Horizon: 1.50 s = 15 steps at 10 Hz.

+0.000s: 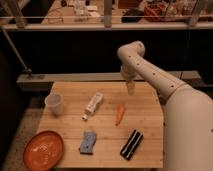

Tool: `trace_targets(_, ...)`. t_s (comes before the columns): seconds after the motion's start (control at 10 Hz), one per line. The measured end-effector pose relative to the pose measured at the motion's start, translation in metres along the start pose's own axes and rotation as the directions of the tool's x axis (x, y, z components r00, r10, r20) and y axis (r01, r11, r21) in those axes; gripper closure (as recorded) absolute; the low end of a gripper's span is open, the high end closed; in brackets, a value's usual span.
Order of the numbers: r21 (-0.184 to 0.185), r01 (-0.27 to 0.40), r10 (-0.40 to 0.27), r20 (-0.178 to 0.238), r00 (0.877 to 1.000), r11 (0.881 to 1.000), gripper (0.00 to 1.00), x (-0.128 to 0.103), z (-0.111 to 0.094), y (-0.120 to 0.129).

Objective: Move the arm in a circular motion

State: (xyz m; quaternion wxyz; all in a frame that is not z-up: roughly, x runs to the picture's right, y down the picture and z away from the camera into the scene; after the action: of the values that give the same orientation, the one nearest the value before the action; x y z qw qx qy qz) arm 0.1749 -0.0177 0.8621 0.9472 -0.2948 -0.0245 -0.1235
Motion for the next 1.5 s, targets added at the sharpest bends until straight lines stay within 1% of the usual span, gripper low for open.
trace_targets(0.1,-0.008,-0.043,0.043,-0.007,0.999,0.999,0.20,0.023,0.003,0.016)
trace_targets(0.2,-0.012,-0.088,0.087,-0.014,0.996,0.996,0.20,0.046,0.006,0.038)
trace_targets(0.3,-0.014,-0.120,0.119,-0.016,0.993,0.993,0.20,0.059,0.006,0.063)
trace_targets(0.5,-0.018,-0.162,0.162,-0.005,0.987,0.987,0.20,0.069,0.003,0.116)
trace_targets(0.6,-0.022,-0.164,0.164,0.004,0.986,0.986,0.20,0.066,0.000,0.142)
trace_targets(0.7,-0.026,-0.151,0.152,0.017,0.988,0.988,0.20,0.058,-0.003,0.164)
trace_targets(0.8,-0.028,-0.134,0.135,0.025,0.991,0.991,0.20,0.049,-0.006,0.180)
trace_targets(0.9,-0.029,-0.099,0.100,0.040,0.994,0.995,0.20,0.033,-0.010,0.194)
trace_targets(1.0,-0.026,-0.055,0.056,0.056,0.997,0.998,0.20,0.012,-0.014,0.205)
trace_targets(1.1,-0.022,-0.014,0.016,0.068,0.998,1.000,0.20,-0.010,-0.019,0.211)
trace_targets(1.2,-0.014,0.034,-0.032,0.084,0.996,0.999,0.20,-0.038,-0.024,0.216)
trace_targets(1.3,-0.005,0.090,-0.089,0.102,0.991,0.996,0.20,-0.069,-0.031,0.220)
trace_targets(1.4,0.006,0.139,-0.138,0.123,0.983,0.990,0.20,-0.096,-0.036,0.222)
trace_targets(1.5,0.015,0.179,-0.179,0.140,0.974,0.984,0.20,-0.116,-0.041,0.223)
